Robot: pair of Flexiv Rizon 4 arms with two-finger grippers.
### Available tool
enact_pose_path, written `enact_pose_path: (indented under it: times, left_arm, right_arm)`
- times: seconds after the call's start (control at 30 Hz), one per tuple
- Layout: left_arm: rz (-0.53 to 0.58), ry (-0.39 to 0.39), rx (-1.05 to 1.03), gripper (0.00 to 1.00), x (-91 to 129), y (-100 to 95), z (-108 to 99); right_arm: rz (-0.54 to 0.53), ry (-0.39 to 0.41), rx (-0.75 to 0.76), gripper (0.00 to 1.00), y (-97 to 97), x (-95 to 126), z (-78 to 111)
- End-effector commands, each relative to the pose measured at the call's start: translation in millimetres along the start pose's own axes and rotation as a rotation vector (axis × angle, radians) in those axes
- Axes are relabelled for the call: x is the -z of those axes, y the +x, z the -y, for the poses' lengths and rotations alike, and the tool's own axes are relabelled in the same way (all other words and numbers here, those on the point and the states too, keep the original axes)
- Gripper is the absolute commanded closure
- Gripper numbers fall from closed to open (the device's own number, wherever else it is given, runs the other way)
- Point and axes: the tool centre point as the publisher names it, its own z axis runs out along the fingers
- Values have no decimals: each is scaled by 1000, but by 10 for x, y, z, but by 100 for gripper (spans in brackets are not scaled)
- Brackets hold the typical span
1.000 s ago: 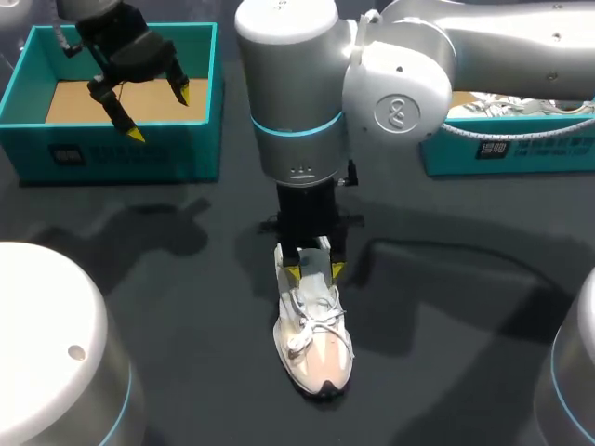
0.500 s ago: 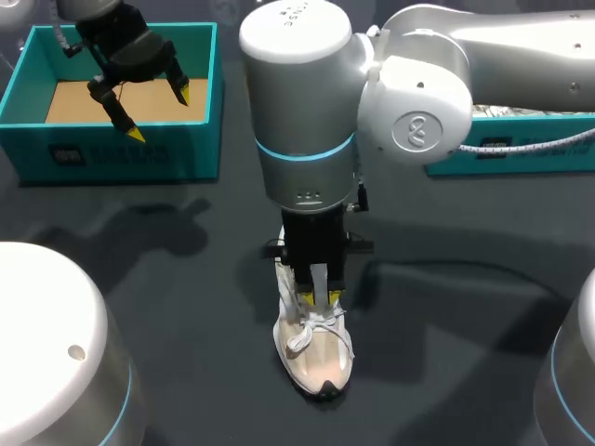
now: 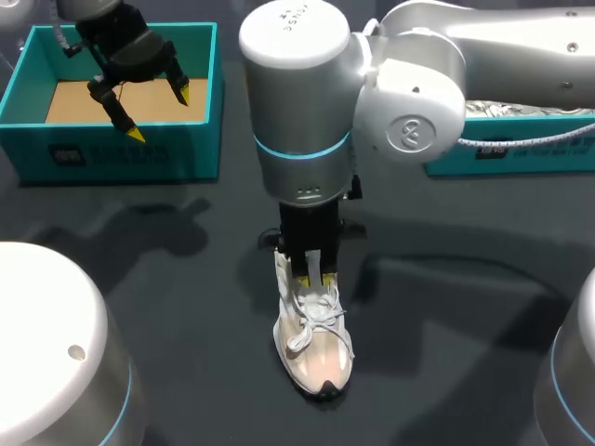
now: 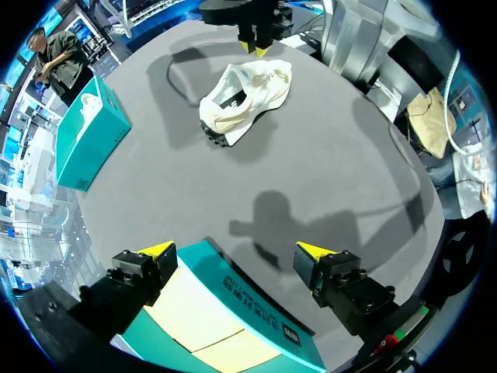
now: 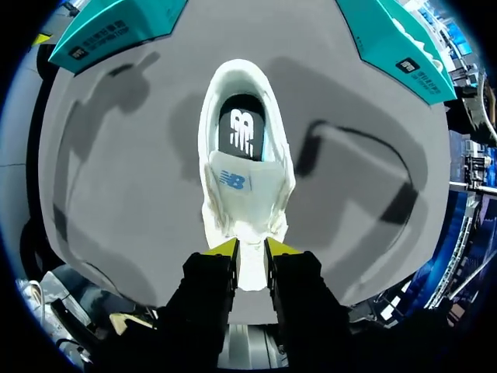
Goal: Take the shoe out of the shoebox, open the shoe tongue, remove and reinsert the insole, then place the shoe into the shoebox
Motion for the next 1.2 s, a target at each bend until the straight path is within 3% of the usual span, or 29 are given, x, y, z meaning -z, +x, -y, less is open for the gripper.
enact_pose_path:
  times: [0.03,0.43,0.73,1.1,1.2]
  left_arm:
    - [-2,-2,-1,0,4,-2,-2]
    - [-2,-2,-1,0,4,-2,-2]
    - [-2,-2,-1,0,4,-2,-2]
    - [-2,-2,-1,0,4,-2,-2]
    - [-2,-2,-1,0,4,-2,-2]
  right_arm:
    - [-19,12,26,81,14,-148,-157]
    - [-113,-3,68,83,-25,-491,-369]
    - [-36,-59,115,79,19,-227,-364]
    - [-120,-50,175,79,-58,-535,-622]
    - [-118,-53,181,79,-62,-497,-618]
